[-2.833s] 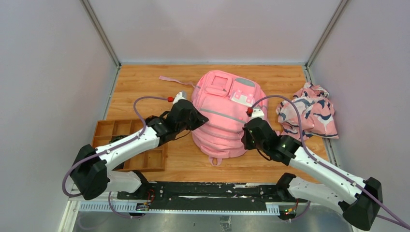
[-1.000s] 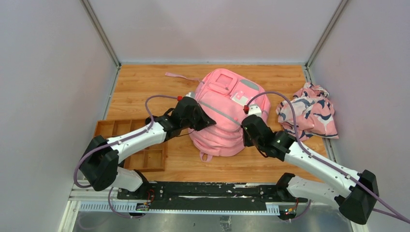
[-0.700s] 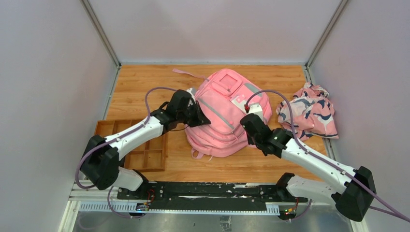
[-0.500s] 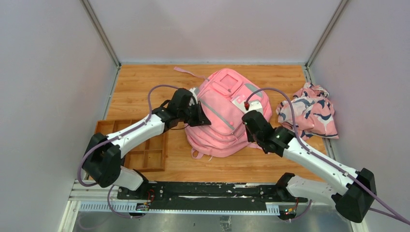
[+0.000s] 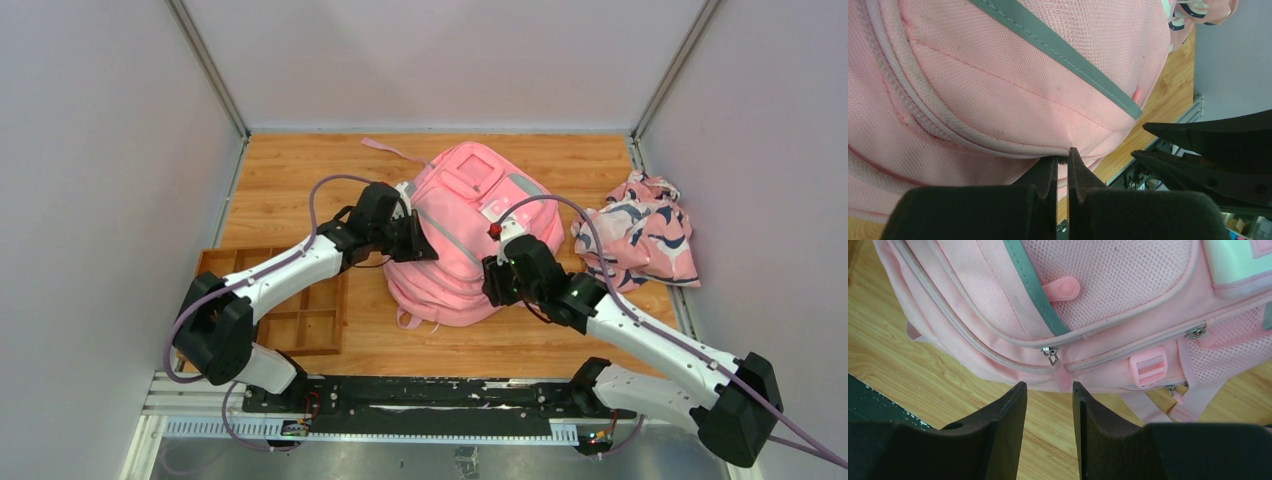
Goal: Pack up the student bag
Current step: Zip the student bag at the center of the board.
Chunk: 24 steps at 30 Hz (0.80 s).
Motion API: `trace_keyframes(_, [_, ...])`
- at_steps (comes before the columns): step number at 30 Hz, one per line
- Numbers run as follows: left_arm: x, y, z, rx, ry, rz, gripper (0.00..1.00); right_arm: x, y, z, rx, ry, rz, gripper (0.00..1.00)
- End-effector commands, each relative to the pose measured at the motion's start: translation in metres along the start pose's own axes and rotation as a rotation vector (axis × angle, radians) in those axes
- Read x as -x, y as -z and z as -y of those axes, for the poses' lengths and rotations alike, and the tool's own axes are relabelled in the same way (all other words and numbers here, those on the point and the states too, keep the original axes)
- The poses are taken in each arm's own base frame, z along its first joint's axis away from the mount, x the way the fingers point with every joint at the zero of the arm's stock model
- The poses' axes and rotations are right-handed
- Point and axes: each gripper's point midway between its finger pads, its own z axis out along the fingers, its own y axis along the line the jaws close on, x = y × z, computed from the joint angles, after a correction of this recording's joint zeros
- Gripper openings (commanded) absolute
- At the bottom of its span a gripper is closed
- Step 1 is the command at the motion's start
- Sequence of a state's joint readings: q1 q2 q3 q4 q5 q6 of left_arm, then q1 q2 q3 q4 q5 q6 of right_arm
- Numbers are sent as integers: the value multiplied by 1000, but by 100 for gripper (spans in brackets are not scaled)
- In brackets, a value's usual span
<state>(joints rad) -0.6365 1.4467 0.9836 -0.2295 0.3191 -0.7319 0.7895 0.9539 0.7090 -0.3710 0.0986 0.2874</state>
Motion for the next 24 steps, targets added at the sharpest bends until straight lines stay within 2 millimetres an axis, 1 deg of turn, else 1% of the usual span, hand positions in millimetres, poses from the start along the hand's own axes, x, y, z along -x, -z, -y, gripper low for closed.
trace_keyframes(1, [-4,1,13,-59,-57,-42,0,2,-12,-3,20,10,11,43])
trace_keyframes(4, [-4,1,13,-62,-58,-46,0,0,-19,3,-21,14,-3,42])
trace_keyframes(7, [-5,1,14,-67,-60,-48,0,-1,-23,11,-69,14,-15,35])
trace_keyframes(10, [-5,1,14,-64,-62,-51,0,-3,-24,14,-89,12,-25,28])
trace_keyframes(13, [-5,1,12,-60,-66,-51,0,-7,-23,17,-101,15,-28,20])
trace_keyframes(15, [-5,2,13,-61,-70,-52,0,-6,-20,21,-117,18,-22,11])
trace_keyframes(16, [-5,2,12,-60,-73,-53,0,-6,-19,24,-133,20,-18,4])
trace_keyframes(17, [-5,2,12,-60,-76,-56,0,-5,-17,28,-156,22,-10,0])
trace_keyframes(20, [-7,3,11,-55,-89,-61,0,-1,-13,39,-214,30,9,0])
trace_keyframes(24, [-8,7,7,-36,-105,-67,0,2,-14,53,-264,19,-4,0])
